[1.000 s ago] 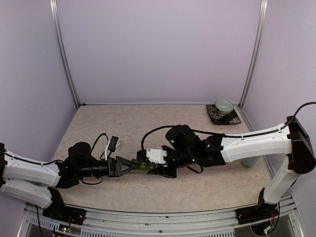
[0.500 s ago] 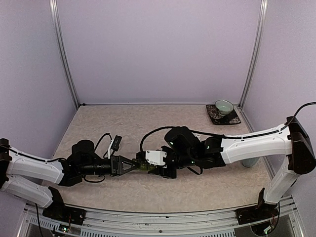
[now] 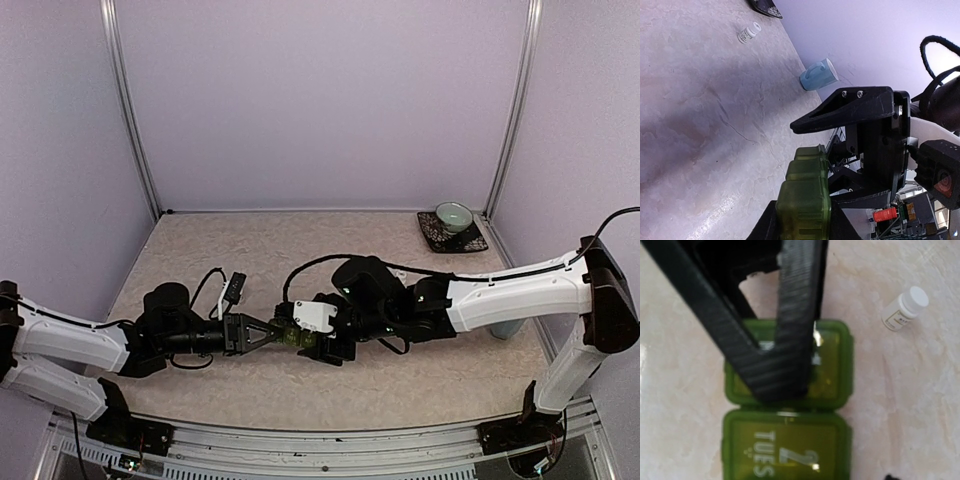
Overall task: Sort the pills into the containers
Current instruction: Pass from the right arm to the left, then adjust the pill container.
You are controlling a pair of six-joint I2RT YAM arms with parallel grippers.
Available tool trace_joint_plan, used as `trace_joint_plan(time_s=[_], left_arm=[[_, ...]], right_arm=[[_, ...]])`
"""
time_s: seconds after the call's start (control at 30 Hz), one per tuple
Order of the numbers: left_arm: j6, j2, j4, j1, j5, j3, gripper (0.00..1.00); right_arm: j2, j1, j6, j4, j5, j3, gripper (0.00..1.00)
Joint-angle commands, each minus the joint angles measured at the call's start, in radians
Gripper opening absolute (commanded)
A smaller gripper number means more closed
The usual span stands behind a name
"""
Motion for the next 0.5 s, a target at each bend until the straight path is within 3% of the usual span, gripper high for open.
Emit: trace_joint_plan(time_s=[0.0, 0.17, 0.37, 0.47], left_arm=[[0.002, -0.025, 0.045, 0.009, -0.01, -0.014, 0.25], [0.022, -0.051, 0.037, 0.018, 0.003, -0.026, 0.25], [0.111, -0.082, -0.004, 0.022, 0.107, -0.015, 0.25], [0.159, -0.083, -0.054, 0.022, 0.159, 0.009, 0.25]], right_arm=[[-0.013, 0.009, 0.049, 0.034, -0.031, 0.015, 0.75], [-0.081, -0.028, 0.123, 0.045, -0.18, -0.009, 0.84], [-0.113, -0.243, 0.291, 0.006, -0.667, -0.013, 0.85], [-0.06, -0.293, 0.285, -0.122, -0.788, 0.047, 0.86]])
